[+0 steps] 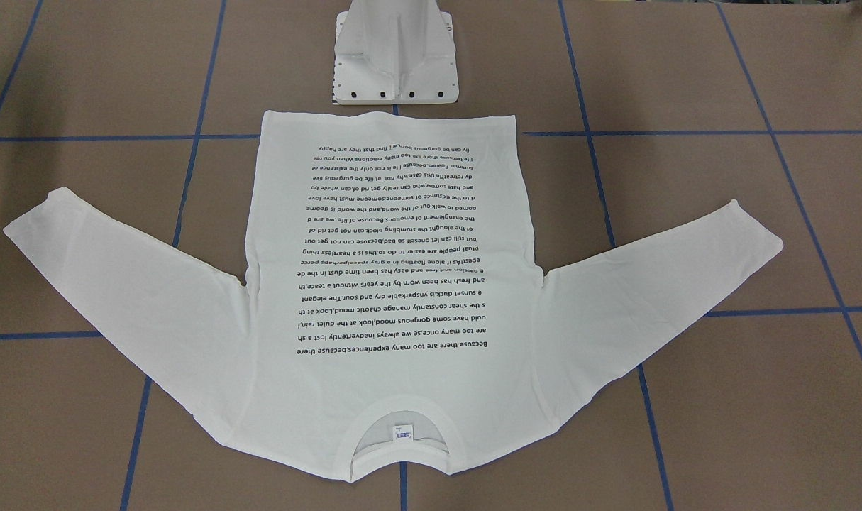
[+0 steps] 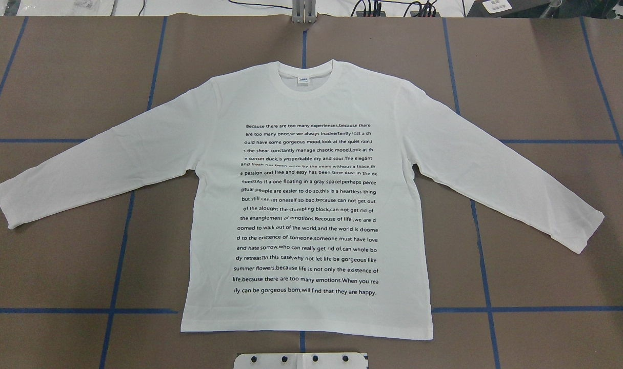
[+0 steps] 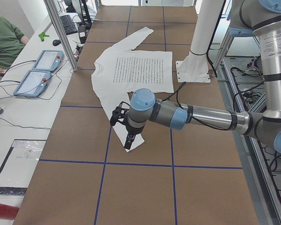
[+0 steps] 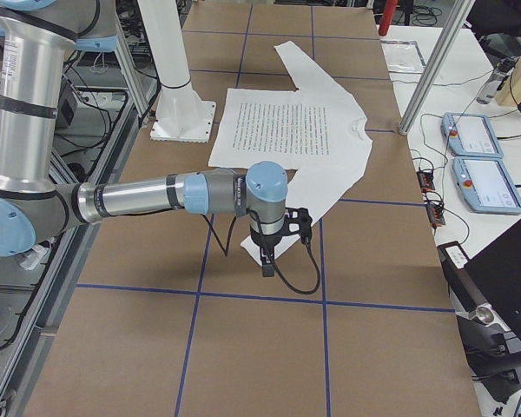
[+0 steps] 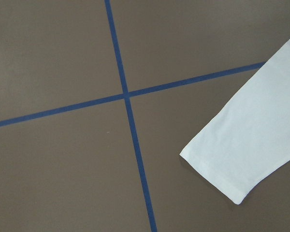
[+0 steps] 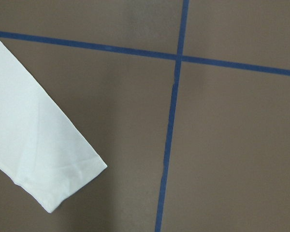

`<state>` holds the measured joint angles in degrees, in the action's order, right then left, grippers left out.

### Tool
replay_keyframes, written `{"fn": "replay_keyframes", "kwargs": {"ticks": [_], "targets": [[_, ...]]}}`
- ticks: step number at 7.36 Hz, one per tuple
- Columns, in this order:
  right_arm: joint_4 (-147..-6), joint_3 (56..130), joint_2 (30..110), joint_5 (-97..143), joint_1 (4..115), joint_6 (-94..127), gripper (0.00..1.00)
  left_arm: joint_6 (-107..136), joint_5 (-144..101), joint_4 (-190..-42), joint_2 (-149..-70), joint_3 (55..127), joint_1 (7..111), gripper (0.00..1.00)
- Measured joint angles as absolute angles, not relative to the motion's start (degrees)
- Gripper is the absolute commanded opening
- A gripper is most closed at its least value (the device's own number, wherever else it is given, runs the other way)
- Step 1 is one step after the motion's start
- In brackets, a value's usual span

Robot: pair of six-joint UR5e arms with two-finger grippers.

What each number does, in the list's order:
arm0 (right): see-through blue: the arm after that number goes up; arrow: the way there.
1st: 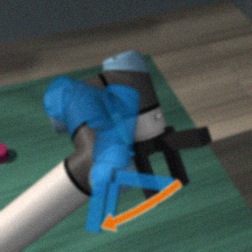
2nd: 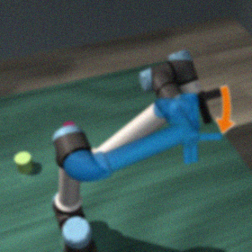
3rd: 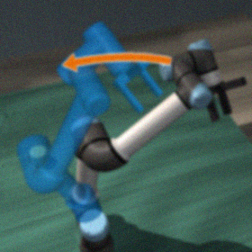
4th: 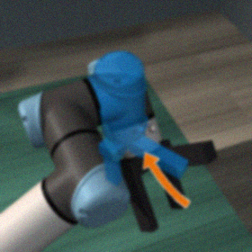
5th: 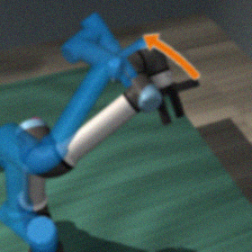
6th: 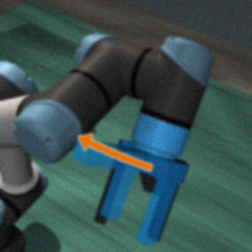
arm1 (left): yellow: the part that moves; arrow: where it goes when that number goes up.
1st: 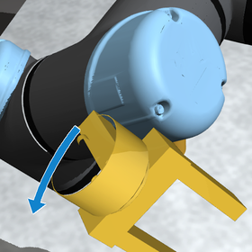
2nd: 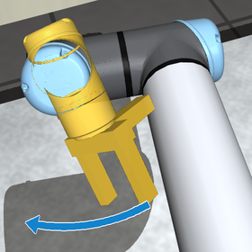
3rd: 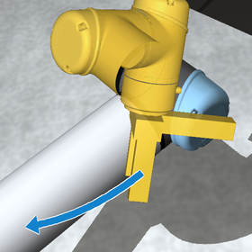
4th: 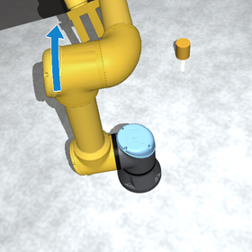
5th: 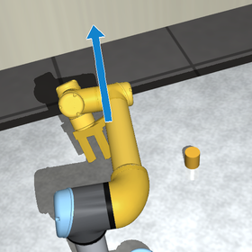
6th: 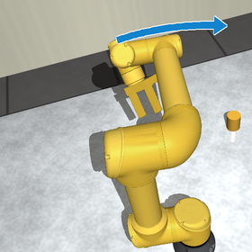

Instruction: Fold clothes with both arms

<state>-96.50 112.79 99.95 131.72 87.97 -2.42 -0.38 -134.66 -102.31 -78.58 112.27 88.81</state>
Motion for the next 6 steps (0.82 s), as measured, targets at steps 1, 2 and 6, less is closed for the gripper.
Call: {"fn": "replay_keyframes", "kwargs": {"ticks": [1,2,6], "targets": [[-96.50,113.37,97.08,131.51,87.95,-2.31,1.00,-0.11,-134.36,-105.89,-81.14,112.27,88.78,1.00],[-96.52,113.41,94.97,131.49,87.95,-2.12,1.00,0.02,-133.75,-109.84,-83.74,111.71,88.77,1.00],[-86.09,112.36,97.15,132.71,85.17,5.55,0.99,0.01,-133.37,-115.03,-87.11,109.77,88.77,1.00]]}}
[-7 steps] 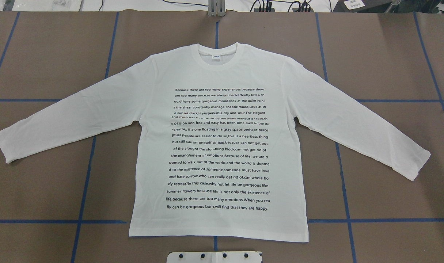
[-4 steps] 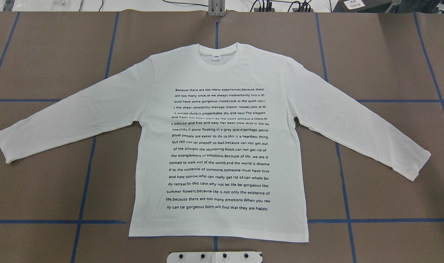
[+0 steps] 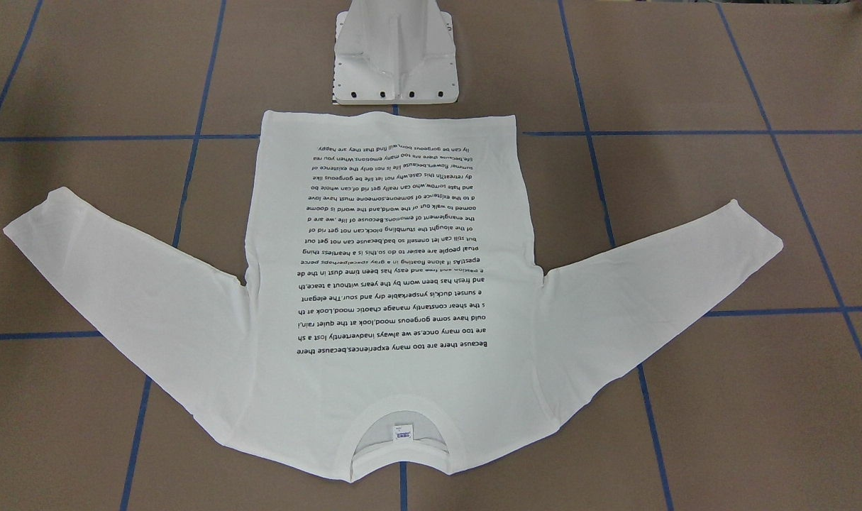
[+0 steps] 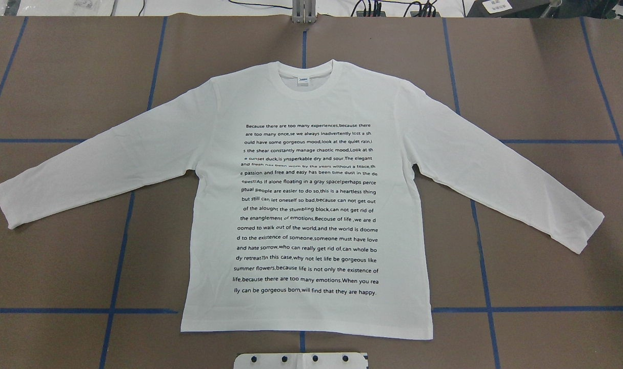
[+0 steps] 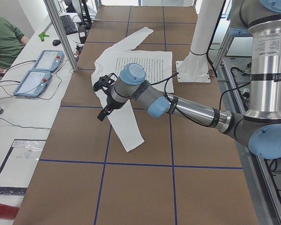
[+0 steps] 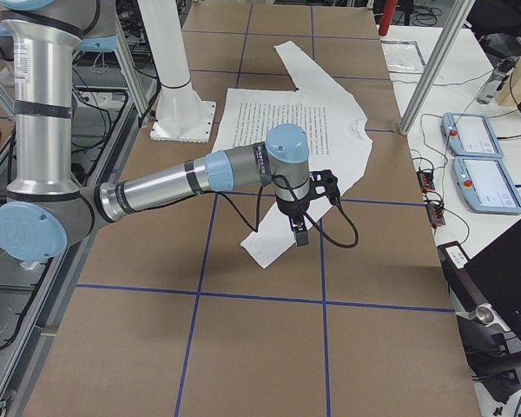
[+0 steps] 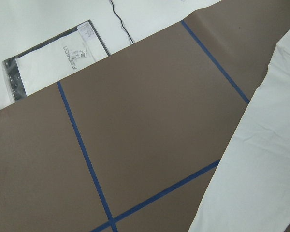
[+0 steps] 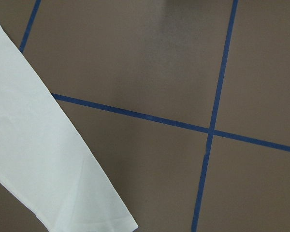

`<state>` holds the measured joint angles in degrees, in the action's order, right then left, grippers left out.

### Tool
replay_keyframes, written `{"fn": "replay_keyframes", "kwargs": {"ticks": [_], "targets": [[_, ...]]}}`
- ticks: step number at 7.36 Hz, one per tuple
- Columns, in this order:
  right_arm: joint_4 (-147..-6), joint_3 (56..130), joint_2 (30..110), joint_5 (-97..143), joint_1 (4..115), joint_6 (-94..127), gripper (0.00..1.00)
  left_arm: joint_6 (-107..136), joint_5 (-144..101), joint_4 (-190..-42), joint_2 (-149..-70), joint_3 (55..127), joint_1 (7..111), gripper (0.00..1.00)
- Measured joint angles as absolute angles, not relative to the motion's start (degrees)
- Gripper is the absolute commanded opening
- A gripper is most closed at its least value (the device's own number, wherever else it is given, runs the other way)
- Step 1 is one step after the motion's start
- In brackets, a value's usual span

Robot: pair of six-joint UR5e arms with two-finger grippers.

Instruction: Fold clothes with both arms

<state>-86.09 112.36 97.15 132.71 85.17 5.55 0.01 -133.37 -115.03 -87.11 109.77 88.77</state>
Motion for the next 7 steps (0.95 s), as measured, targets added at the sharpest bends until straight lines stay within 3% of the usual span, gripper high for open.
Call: {"fn": "replay_keyframes", "kwargs": {"ticks": [4,7], "targets": [[-47.26,103.28,106.99,127.90,73.32,37.83,0.87,-0.07,-133.44,-115.54,-87.15,110.32,88.82,1.00],[-37.46,100.26,110.02,121.52,65.65,48.19,0.83,0.07,-133.50,-116.84,-86.79,110.41,88.85,1.00]]}}
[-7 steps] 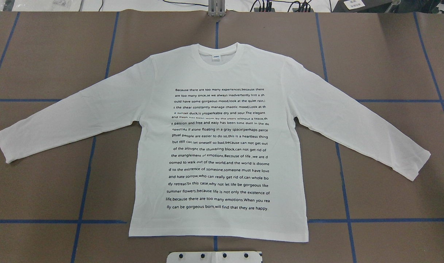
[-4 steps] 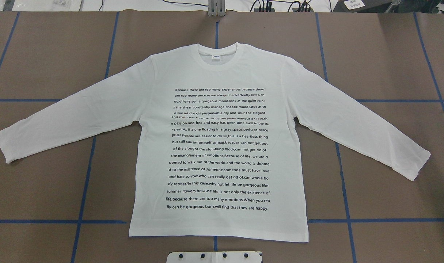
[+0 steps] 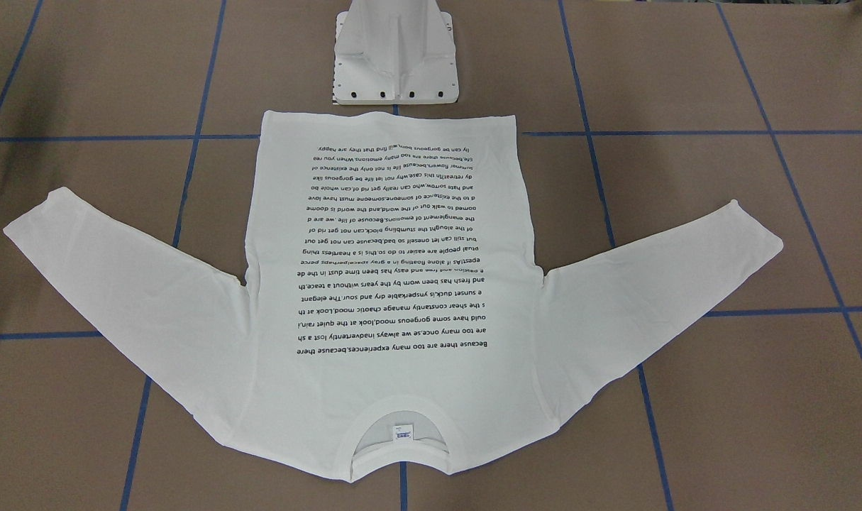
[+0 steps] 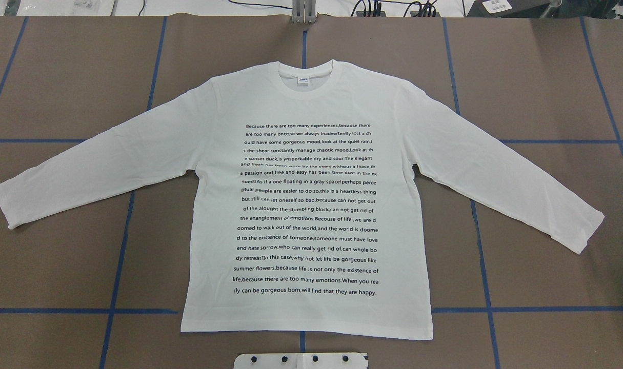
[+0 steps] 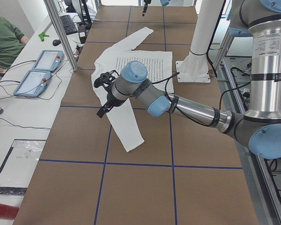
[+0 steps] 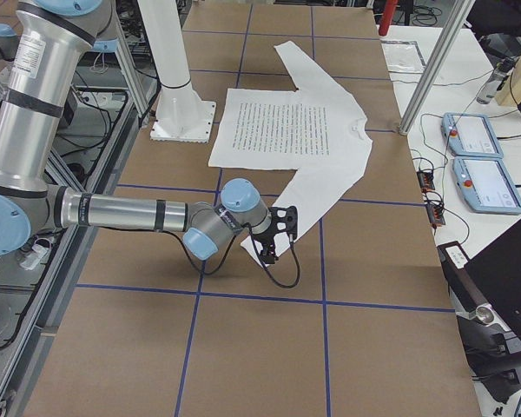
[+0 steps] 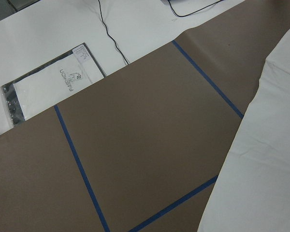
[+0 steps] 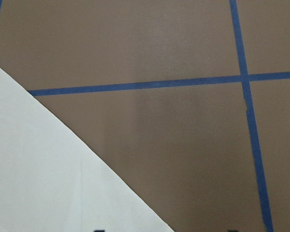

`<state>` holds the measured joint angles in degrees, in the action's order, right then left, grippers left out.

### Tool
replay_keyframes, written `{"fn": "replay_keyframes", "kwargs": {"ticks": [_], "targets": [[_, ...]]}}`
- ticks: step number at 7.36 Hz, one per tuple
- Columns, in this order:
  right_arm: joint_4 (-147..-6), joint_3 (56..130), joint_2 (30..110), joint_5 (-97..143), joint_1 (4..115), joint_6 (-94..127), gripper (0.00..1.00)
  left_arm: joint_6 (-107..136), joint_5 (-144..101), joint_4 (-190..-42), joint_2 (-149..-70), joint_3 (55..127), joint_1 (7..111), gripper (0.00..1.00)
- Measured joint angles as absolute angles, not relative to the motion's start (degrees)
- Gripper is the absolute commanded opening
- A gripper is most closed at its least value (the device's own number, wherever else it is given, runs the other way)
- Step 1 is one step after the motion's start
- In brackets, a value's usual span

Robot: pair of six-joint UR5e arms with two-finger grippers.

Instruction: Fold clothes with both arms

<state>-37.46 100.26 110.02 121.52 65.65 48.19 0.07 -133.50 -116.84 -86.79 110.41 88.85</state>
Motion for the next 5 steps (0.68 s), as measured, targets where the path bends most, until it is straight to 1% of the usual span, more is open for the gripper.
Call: {"fn": "replay_keyframes", "kwargs": {"ticks": [3,5], "targets": [[-30.38,95.99,110.16,112.92,55.61,56.85,0.82,-0.03,-133.56,-117.33,-86.41,110.51,88.89,1.00],[-28.12,93.92,110.11,108.66,51.04,59.92,0.77,0.07,-133.59,-118.00,-86.26,110.49,88.93,1.00]]}}
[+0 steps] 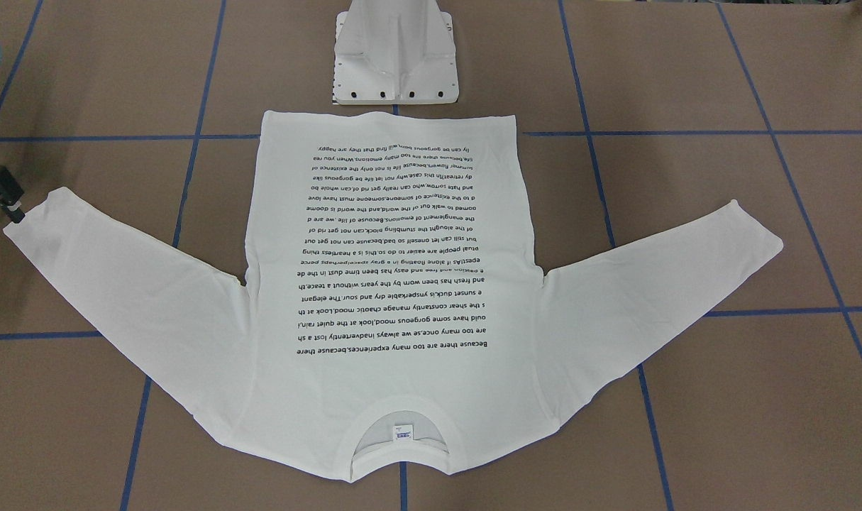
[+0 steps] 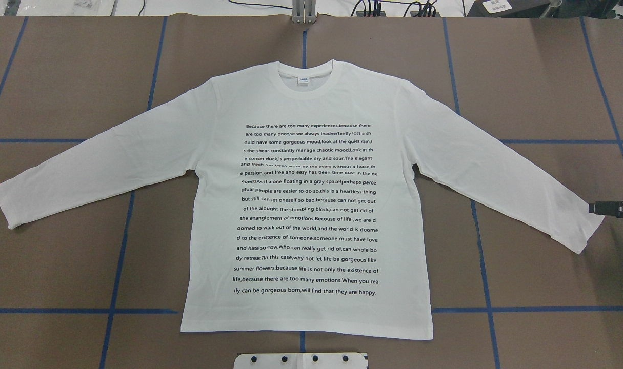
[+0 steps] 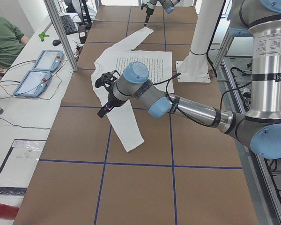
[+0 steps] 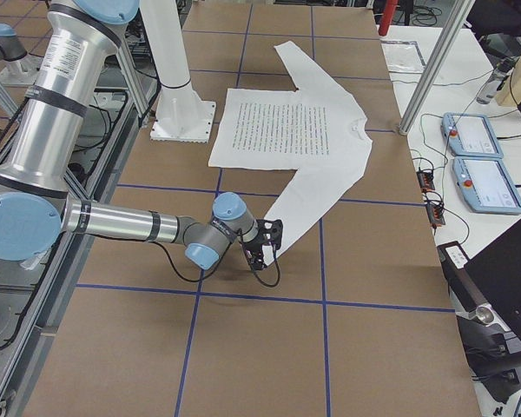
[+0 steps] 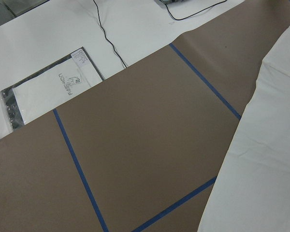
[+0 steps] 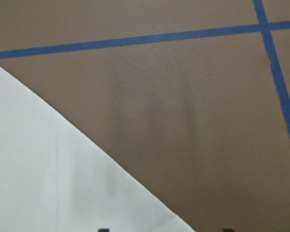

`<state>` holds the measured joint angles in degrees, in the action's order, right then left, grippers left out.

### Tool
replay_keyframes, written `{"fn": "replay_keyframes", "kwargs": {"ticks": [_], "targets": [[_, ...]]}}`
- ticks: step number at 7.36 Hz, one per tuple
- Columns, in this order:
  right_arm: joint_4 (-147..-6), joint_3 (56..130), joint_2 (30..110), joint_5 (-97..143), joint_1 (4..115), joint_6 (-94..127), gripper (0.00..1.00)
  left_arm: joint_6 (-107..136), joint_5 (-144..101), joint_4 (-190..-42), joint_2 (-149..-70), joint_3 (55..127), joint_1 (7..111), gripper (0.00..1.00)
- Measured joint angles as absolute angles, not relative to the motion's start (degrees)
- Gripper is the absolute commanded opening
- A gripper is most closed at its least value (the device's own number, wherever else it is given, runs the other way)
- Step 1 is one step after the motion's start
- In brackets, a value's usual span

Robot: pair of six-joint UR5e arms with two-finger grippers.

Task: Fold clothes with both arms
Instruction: 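Move the right gripper to the sleeve cuff nearest it and grasp it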

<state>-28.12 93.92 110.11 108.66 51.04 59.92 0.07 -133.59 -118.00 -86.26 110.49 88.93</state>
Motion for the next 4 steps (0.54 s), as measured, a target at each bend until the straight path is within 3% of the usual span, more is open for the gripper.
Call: {"fn": "replay_keyframes", "kwargs": {"ticks": [4], "targets": [[-27.69,91.68,109.59,106.50,47.91,60.46,0.67,-0.12,-133.59,-118.12,-86.06,110.48,88.94,1.00]]}}
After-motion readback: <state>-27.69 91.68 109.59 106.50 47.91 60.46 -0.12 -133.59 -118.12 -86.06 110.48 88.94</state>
